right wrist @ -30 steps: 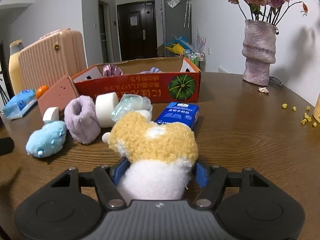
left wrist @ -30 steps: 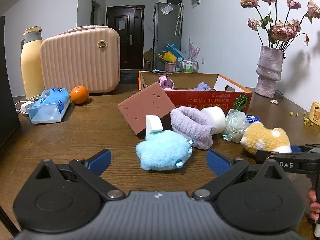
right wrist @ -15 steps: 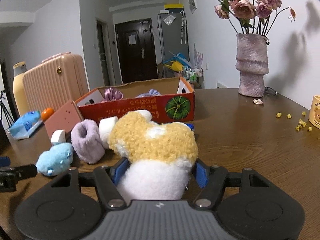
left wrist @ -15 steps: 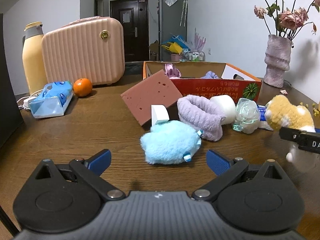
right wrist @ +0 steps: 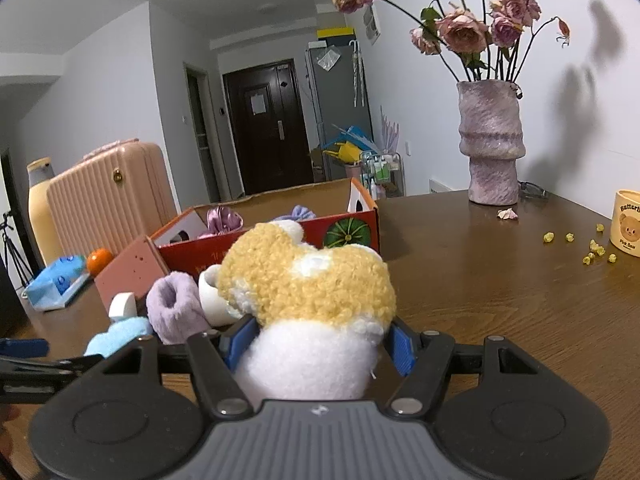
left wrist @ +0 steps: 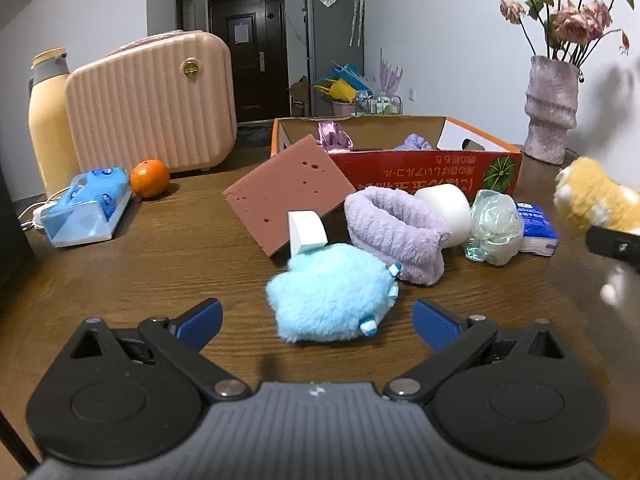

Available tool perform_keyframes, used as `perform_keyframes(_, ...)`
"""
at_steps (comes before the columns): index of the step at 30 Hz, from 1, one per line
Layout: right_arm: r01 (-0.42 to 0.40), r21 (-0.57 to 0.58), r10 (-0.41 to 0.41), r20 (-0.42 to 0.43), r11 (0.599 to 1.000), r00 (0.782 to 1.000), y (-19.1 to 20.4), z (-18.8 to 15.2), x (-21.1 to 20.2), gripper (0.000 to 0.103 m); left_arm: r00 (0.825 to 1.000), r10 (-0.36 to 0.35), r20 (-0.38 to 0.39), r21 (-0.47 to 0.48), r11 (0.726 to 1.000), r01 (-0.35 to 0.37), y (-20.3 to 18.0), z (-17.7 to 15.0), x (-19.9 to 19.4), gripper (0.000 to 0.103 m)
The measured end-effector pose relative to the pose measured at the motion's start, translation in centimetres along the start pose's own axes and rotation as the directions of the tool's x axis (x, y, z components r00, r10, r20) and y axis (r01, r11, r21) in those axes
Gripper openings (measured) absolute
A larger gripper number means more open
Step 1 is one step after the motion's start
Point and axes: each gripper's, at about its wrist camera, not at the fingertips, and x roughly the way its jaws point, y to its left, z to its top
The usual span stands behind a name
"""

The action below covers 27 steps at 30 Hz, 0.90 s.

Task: Organize soft objects
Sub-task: 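Lift the plush sheep with the right tool while the left tool approaches the blue plush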

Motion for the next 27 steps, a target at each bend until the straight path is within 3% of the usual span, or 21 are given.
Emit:
perform_keyframes(10,0.039,0.013,-0.039,-0.001,0.999,0.999,-0.4,-0.1,0.6,0.067,0.999,-0.013,-0.044,0.005,1.0,0.013,-0.3,1.3,3.5,0.103)
perform_keyframes(23,0.026,0.026,-0.026,-0.006,0.999,1.0,-0.7,-0.1,0.7,0.067,0.991,-0.061,-0.12,-0.087,0.995,0.051,1.0,2.1,7.0,0.103)
perform_keyframes(25,0.034,0.025,-0.033,-0.01,0.999,0.999,-0.7,-0.1,0.8,0.067,0.99,-0.071,-0.123,-0.092,0.994,0.06,1.1,2.1,7.1,0.098)
perform_keyframes(27,0.04,0.022,-0.04,-0.013,0.999,0.999,-0.7,-0.1,1.0,0.067,0.987,-0.086,-0.137,-0.089,0.993,0.074,1.2,2.0,7.2,0.086)
